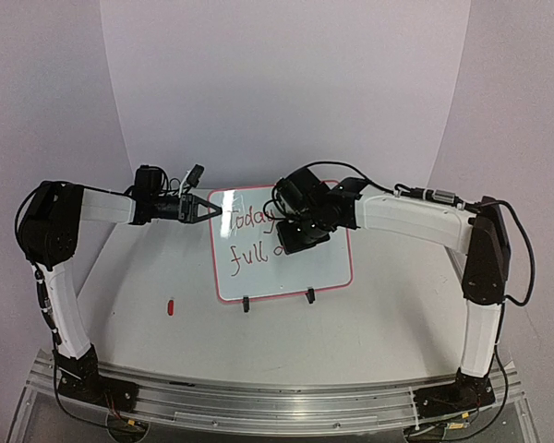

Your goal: Write a sentence on the whiteboard

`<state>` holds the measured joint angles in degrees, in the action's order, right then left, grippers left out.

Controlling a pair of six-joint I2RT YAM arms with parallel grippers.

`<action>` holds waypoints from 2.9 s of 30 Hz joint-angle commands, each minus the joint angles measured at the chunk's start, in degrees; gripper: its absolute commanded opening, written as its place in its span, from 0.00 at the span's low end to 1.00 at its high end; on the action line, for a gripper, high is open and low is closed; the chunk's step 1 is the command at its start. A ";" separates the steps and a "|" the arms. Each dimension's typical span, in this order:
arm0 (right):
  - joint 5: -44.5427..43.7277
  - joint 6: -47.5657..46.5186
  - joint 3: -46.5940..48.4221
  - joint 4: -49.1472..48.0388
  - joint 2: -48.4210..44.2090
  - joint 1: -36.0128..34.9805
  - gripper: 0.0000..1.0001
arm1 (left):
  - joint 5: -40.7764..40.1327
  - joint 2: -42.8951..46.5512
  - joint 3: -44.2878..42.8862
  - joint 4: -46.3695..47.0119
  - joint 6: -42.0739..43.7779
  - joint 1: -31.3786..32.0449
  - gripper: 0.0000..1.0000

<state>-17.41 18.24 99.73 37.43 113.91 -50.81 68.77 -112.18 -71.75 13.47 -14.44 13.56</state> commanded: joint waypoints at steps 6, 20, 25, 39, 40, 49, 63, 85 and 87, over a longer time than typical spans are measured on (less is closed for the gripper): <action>0.96 -0.01 0.08 -0.98 -1.59 0.86 0.00 | -7.62 -0.96 1.17 -0.73 6.79 0.94 0.00; 2.23 -2.20 -4.69 -1.97 -11.65 0.74 0.00 | -7.58 -1.33 0.65 -0.84 6.57 0.91 0.00; 1.58 -1.60 -3.90 -2.48 -9.73 0.97 0.00 | -7.67 -1.40 0.55 -0.92 6.68 0.91 0.00; 0.66 -0.56 -2.10 -4.41 -5.43 2.13 0.00 | -7.69 -1.18 0.69 -1.16 6.96 0.92 0.00; 0.68 -0.45 -2.07 -4.43 -5.30 2.22 0.00 | -7.67 -1.14 0.72 -1.17 6.98 0.92 0.00; 0.84 -0.06 -1.86 -4.65 -4.21 2.80 0.00 | -7.74 -1.07 0.73 -1.17 7.05 0.97 0.00; 0.54 0.57 -0.22 -4.73 -1.53 3.62 0.00 | -7.76 -1.05 0.90 -1.21 7.30 0.97 0.00; 5.51 3.04 -3.47 -0.03 -2.11 3.66 0.00 | -7.96 -1.46 0.64 -1.23 7.09 0.91 0.00; 6.25 3.38 -3.72 0.01 -2.05 3.65 0.00 | -8.01 -1.48 0.57 -1.25 7.05 0.94 0.00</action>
<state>-12.68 20.15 97.03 36.14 111.35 -47.51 68.79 -112.18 -71.75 13.06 -13.89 13.63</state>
